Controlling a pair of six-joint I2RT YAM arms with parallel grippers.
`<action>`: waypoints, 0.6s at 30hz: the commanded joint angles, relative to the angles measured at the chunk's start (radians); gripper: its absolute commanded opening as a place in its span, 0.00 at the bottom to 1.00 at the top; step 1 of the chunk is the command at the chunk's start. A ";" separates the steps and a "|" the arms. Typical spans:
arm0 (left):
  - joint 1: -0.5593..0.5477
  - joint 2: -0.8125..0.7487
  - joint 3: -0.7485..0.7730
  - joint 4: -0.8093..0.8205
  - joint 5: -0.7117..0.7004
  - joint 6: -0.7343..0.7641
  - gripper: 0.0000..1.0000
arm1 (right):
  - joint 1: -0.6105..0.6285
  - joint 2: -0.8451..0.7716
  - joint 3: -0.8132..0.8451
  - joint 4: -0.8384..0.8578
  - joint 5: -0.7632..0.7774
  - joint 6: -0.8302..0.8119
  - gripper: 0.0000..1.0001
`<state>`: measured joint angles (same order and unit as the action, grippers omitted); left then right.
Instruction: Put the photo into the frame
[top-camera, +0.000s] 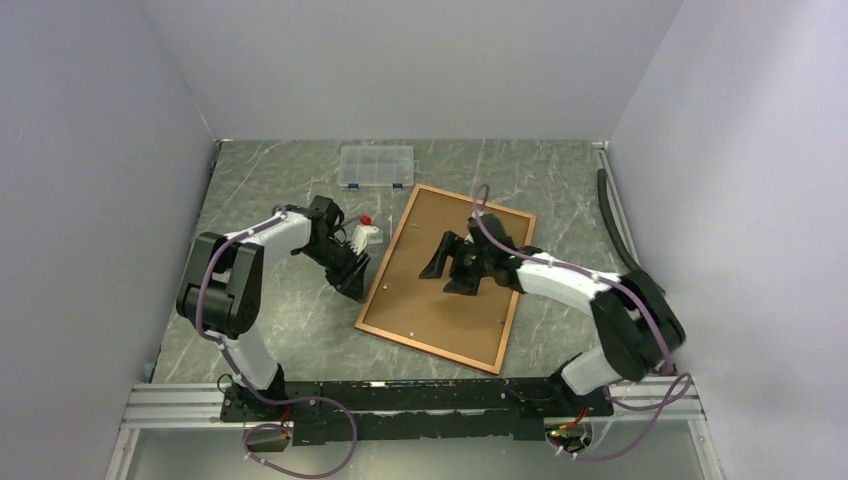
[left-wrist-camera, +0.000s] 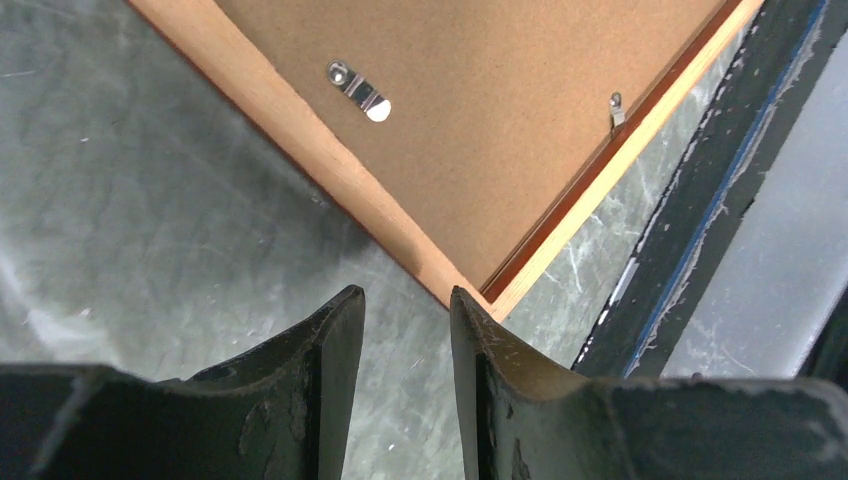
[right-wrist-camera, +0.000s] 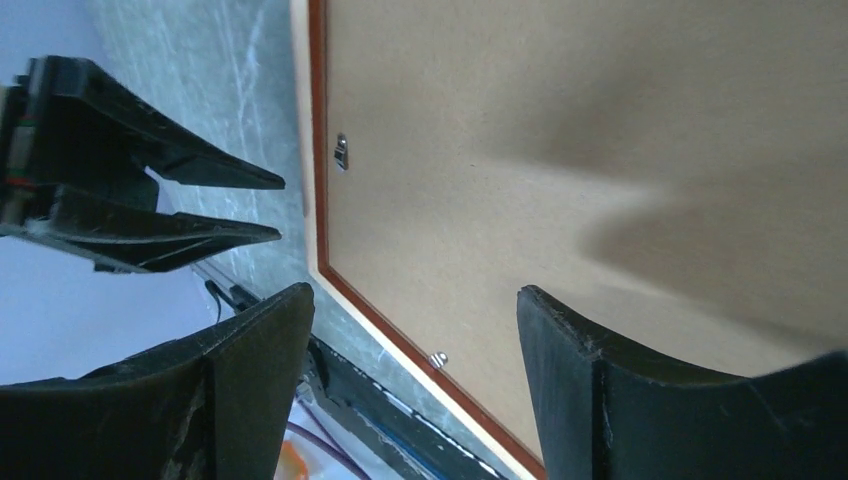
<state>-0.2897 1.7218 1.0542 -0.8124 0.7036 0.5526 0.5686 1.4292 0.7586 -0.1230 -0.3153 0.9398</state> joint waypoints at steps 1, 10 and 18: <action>-0.003 0.020 0.016 0.019 0.102 -0.015 0.43 | 0.069 0.122 0.069 0.205 -0.073 0.127 0.76; -0.003 0.028 -0.014 0.042 0.066 0.018 0.38 | 0.159 0.350 0.185 0.296 -0.101 0.224 0.64; -0.005 0.016 -0.042 0.062 0.043 0.046 0.37 | 0.191 0.438 0.260 0.270 -0.055 0.245 0.59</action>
<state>-0.2897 1.7493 1.0294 -0.7712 0.7425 0.5648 0.7544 1.8484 0.9661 0.1196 -0.4007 1.1591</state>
